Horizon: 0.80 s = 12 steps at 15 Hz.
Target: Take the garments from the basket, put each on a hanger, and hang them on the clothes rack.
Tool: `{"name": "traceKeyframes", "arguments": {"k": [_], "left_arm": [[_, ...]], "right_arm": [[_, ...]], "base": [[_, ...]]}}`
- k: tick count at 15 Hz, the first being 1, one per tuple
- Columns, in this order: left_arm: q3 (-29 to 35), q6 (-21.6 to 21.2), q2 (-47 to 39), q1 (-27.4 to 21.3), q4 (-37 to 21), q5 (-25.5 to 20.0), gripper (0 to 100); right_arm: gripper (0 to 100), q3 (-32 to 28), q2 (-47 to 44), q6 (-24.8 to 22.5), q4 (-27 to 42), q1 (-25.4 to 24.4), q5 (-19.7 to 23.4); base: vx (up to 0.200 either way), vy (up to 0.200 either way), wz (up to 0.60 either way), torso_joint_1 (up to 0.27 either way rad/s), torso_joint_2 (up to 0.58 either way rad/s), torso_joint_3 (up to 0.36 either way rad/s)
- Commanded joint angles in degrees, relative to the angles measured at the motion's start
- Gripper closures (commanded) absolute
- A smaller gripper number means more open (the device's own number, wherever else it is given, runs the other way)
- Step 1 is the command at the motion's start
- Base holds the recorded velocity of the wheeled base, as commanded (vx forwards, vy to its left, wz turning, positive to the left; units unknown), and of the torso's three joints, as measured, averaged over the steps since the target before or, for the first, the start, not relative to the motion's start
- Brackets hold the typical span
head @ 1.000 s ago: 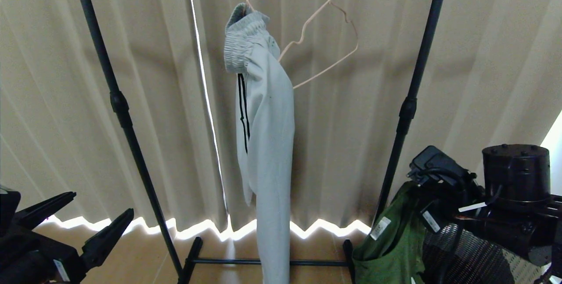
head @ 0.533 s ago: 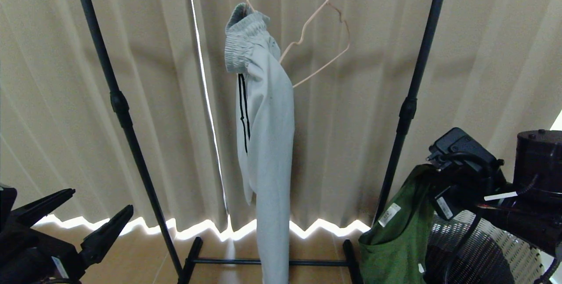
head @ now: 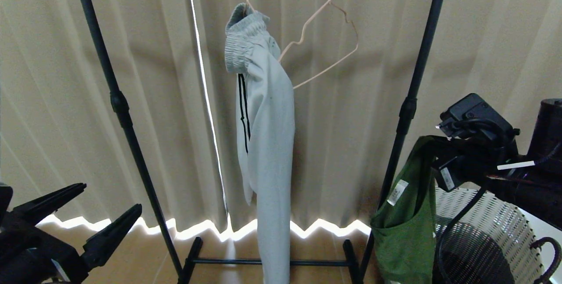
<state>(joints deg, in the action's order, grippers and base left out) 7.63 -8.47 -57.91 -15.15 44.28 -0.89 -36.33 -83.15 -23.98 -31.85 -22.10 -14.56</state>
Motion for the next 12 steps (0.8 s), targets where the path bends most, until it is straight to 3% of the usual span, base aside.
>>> {"name": "traceKeyframes", "arguments": {"k": [1, 2, 5, 8, 10, 12], "left_arm": [[0.6, 0.1, -2.0, -5.9, 0.0, -2.0, 0], [3.9, -0.4, -3.7, -11.4, -0.2, -2.0, 0], [7.8, -1.5, -12.1, -20.3, -0.2, -1.7, 0], [11.6, -1.2, -21.7, -27.3, 0.2, -1.4, 0], [13.8, -0.8, -25.4, -28.9, 0.3, -1.4, 0], [16.6, 2.5, -28.9, -31.8, 0.5, -1.5, 0]], "right_arm": [[100, -1.2, 0.9, 0.0, -0.1, -0.1, 0.1], [100, -2.4, 1.8, 0.0, 0.0, -0.4, 0.4], [100, -4.5, 1.9, 0.2, -0.8, -4.0, 2.9], [100, -6.0, 2.3, 0.4, -0.8, -9.8, 3.8], [100, -5.9, 2.3, 0.5, -0.8, -12.7, 3.9], [100, -5.9, 2.2, 1.0, -0.7, -16.8, 3.9]], "base": [[0.000, 0.000, 0.00, 0.000, 0.00, 0.000], [0.000, 0.000, 0.00, 0.000, 0.00, 0.000], [0.000, 0.000, 0.00, 0.000, 0.00, 0.000], [0.000, 0.000, 0.00, 0.000, 0.00, 0.000], [0.000, 0.000, 0.00, 0.000, 0.00, 0.000], [0.000, 0.000, 0.00, 0.000, 0.00, 0.000]]}}
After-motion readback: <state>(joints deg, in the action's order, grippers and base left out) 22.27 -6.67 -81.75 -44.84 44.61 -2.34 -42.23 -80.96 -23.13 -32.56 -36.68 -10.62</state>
